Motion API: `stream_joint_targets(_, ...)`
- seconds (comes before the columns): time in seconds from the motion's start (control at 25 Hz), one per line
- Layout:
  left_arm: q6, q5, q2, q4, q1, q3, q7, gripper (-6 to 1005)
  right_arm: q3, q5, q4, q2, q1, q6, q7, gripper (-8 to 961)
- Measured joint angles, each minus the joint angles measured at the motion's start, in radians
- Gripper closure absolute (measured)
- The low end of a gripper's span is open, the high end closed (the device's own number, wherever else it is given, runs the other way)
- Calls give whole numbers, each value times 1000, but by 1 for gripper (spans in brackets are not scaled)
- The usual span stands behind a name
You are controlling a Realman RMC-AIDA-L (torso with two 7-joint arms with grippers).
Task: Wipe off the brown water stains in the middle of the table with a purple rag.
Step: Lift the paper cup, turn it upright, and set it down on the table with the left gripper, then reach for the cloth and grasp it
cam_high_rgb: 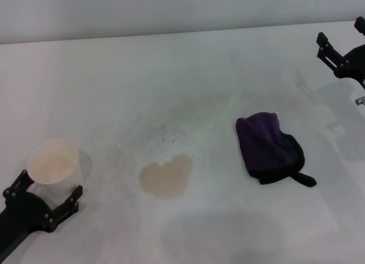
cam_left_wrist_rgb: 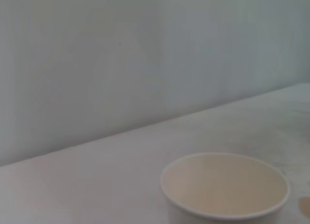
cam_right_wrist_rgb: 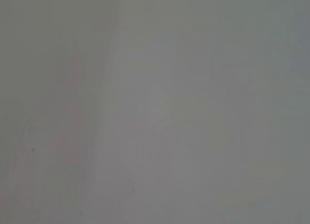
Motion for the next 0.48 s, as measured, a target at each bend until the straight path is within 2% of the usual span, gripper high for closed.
stream_joint_targets(0.48, 131, -70, 0, -22, 92, -1, 76, 107, 2, 0, 0, 0, 2, 0, 0, 84)
